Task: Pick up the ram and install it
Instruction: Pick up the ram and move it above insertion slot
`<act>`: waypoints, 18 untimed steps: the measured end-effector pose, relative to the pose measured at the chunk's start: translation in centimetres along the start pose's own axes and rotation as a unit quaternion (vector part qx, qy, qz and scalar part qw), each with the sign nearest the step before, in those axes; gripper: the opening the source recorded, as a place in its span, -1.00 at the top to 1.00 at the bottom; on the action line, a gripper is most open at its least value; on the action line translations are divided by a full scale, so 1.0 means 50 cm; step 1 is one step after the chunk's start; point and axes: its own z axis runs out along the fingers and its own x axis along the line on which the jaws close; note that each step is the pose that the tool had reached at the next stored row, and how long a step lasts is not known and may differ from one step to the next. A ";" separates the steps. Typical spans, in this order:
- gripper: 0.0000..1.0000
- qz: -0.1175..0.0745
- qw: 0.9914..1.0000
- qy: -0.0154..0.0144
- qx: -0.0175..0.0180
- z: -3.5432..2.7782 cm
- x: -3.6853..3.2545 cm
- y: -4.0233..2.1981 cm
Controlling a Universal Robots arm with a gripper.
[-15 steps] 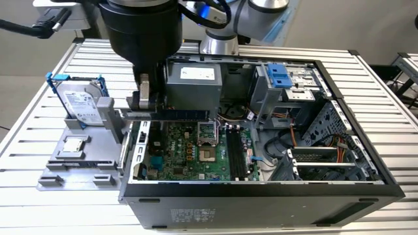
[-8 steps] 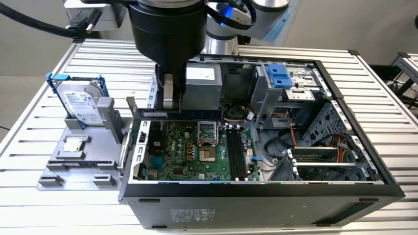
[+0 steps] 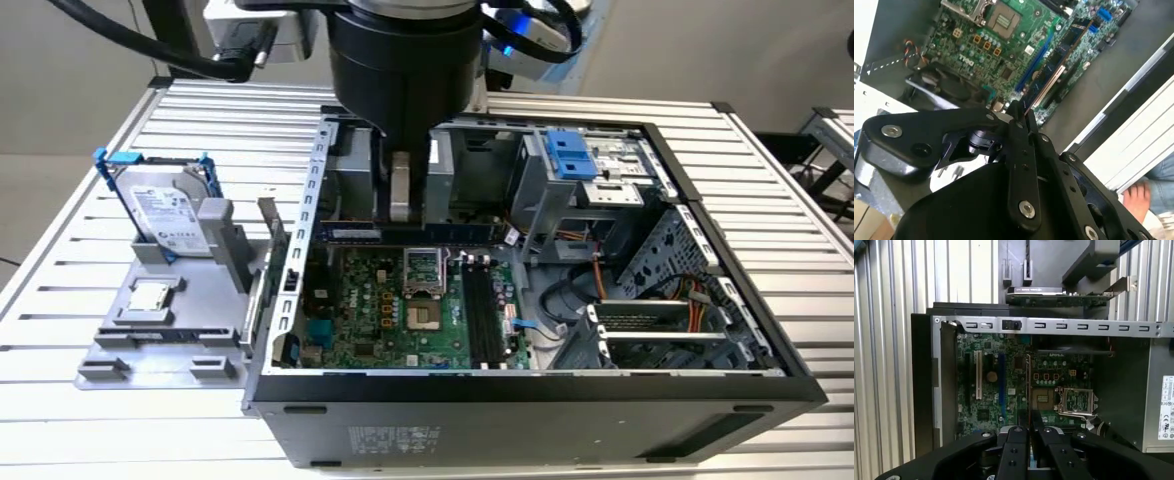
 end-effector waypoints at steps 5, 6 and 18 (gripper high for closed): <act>1.00 0.000 1.000 0.000 0.000 0.000 0.000 -0.041; 1.00 0.000 1.000 0.000 0.000 0.000 0.000 -0.050; 1.00 0.005 1.000 0.000 0.000 0.000 -0.002 -0.133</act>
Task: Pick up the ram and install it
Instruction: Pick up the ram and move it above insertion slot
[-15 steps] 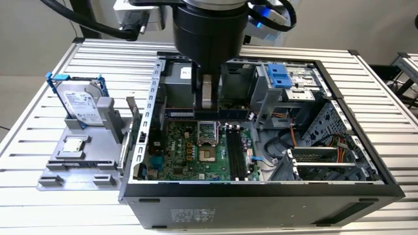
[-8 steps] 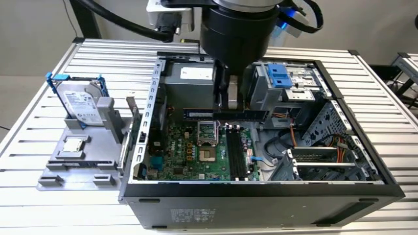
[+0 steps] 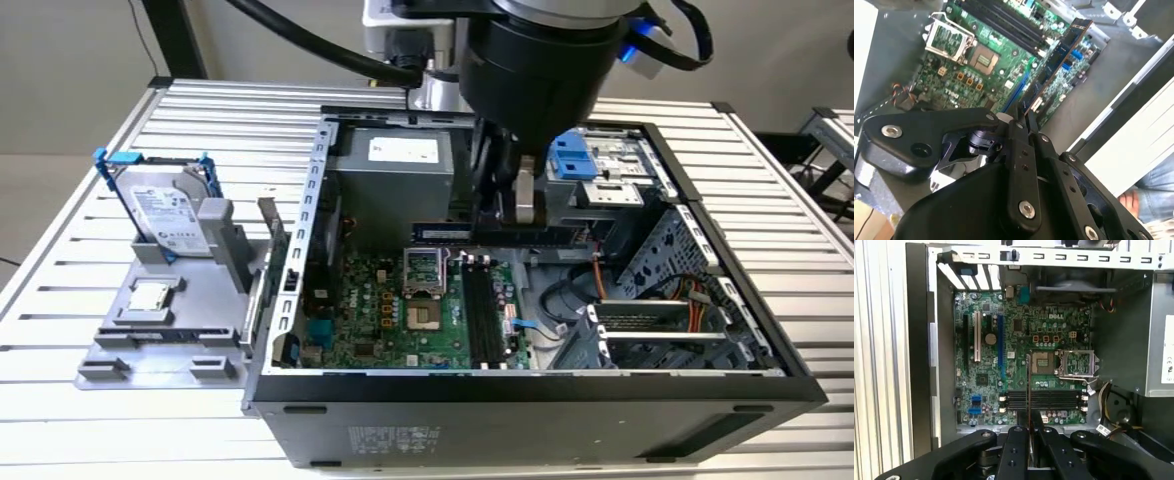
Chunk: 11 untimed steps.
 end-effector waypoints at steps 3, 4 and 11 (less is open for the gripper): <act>1.00 0.000 1.000 0.000 0.000 0.000 0.000 -0.014; 1.00 0.000 1.000 0.000 0.000 0.000 0.000 -0.019; 1.00 0.002 1.000 0.000 0.000 0.000 -0.001 -0.060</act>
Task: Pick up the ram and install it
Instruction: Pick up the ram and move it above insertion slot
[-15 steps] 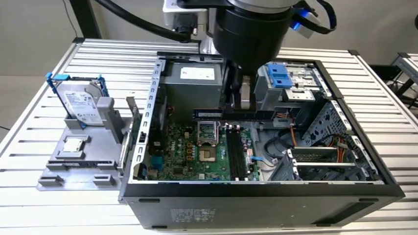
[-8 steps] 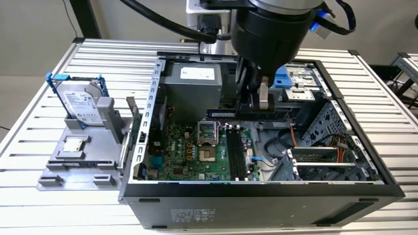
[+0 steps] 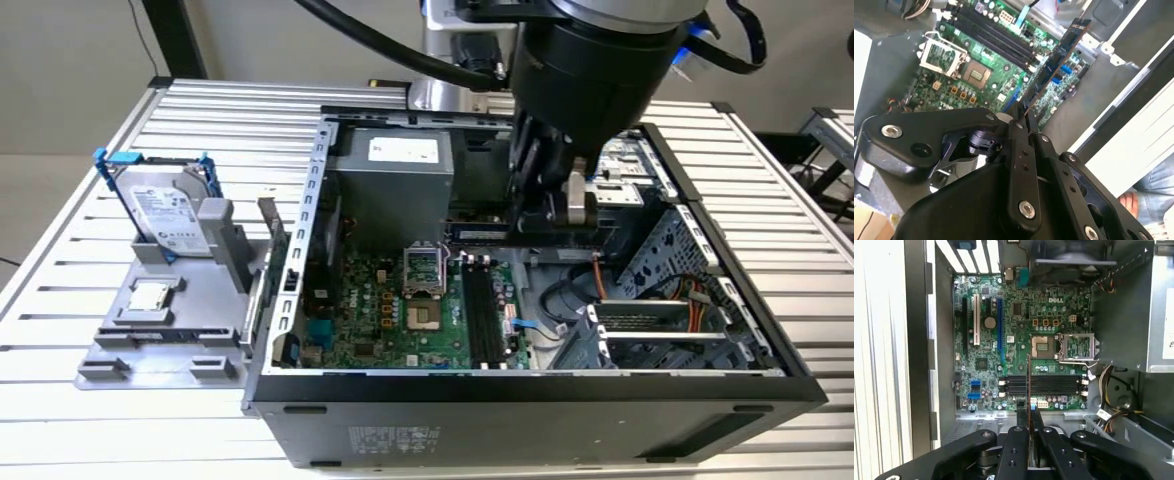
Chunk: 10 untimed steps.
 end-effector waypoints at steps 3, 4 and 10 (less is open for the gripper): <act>1.00 0.001 1.000 0.000 0.000 0.000 -0.001 -0.022; 1.00 0.001 1.000 0.000 0.000 0.000 -0.001 -0.029; 1.00 0.003 1.000 0.000 0.000 0.000 -0.002 -0.061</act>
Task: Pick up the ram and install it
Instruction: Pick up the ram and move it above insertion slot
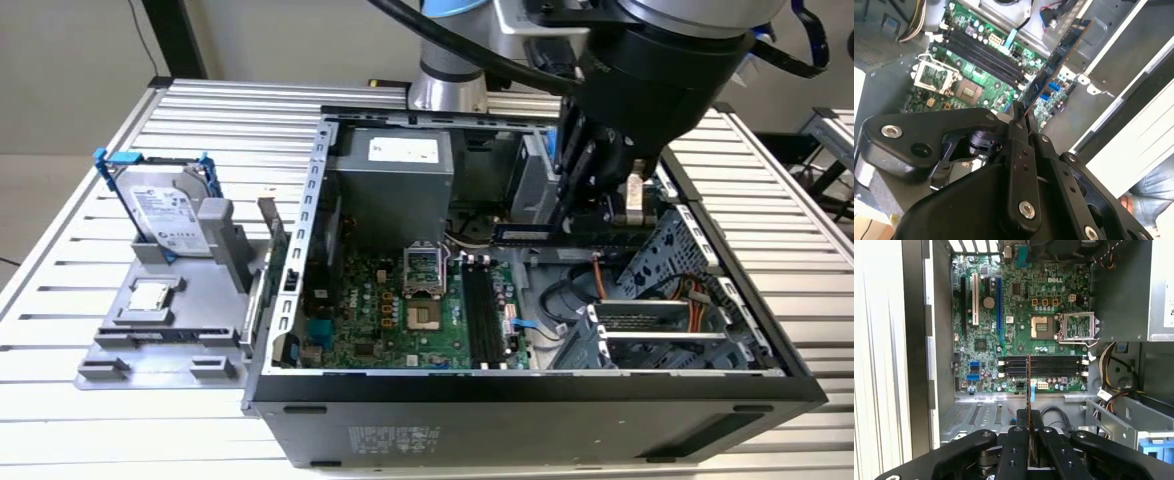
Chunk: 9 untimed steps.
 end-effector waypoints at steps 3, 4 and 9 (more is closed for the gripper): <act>1.00 0.000 1.000 0.000 0.000 0.000 0.000 0.000; 1.00 0.000 1.000 0.000 0.000 0.000 0.000 -0.001; 1.00 0.000 1.000 0.000 0.000 0.001 -0.020 0.000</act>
